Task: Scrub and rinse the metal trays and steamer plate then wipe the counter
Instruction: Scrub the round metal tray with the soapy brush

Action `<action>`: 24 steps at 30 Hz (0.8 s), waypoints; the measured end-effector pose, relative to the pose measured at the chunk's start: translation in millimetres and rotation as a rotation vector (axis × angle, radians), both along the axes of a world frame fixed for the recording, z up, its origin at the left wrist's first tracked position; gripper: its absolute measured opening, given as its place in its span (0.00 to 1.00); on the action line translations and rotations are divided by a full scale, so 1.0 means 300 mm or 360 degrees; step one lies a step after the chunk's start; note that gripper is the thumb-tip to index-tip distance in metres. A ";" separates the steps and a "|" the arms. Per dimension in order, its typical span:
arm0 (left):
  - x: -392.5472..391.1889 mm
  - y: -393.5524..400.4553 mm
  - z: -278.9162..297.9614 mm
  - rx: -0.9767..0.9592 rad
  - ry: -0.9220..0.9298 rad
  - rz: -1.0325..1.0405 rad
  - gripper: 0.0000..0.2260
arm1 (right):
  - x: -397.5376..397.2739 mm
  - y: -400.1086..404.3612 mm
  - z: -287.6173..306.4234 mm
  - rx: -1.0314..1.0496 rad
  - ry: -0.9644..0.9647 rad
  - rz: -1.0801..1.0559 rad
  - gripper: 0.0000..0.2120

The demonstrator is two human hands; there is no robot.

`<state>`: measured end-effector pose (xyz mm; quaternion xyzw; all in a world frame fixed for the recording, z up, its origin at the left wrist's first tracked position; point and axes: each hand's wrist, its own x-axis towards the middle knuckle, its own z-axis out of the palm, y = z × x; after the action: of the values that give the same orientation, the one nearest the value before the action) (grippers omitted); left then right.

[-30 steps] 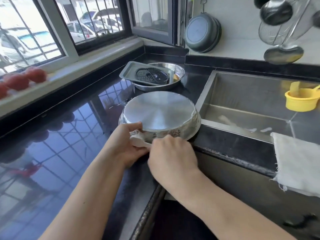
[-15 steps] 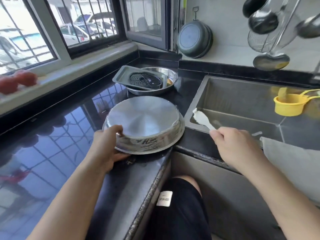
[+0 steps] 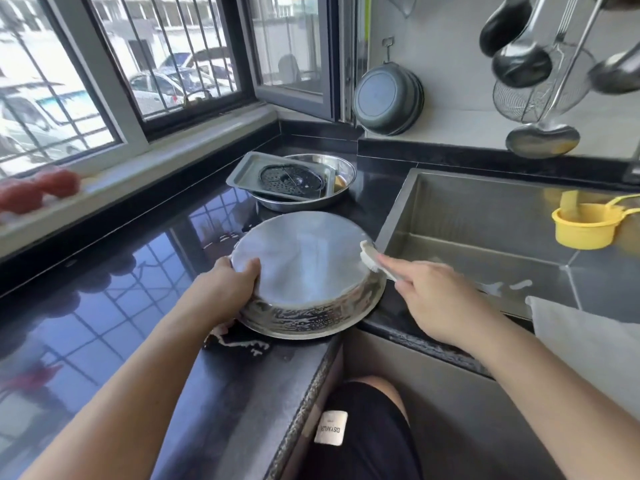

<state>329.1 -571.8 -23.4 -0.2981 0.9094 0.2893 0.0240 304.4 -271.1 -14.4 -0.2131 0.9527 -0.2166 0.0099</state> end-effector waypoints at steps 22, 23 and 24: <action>0.144 -0.013 -0.142 -0.0398 0.0744 -0.0209 0.27 | 0.027 -0.049 0.112 0.0631 0.0136 0.0226 0.18; 0.146 -0.015 -0.142 -0.0423 0.0745 -0.0235 0.27 | 0.007 -0.049 0.127 0.0659 0.0122 0.0168 0.18; 0.148 -0.017 -0.141 -0.0443 0.0742 -0.0263 0.27 | -0.014 -0.046 0.144 0.0678 0.0106 0.0088 0.18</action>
<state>373.3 -576.8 -65.9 -0.1487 0.9425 0.2194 -0.2034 300.2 -284.9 28.9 -0.2393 0.9705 -0.0029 0.0292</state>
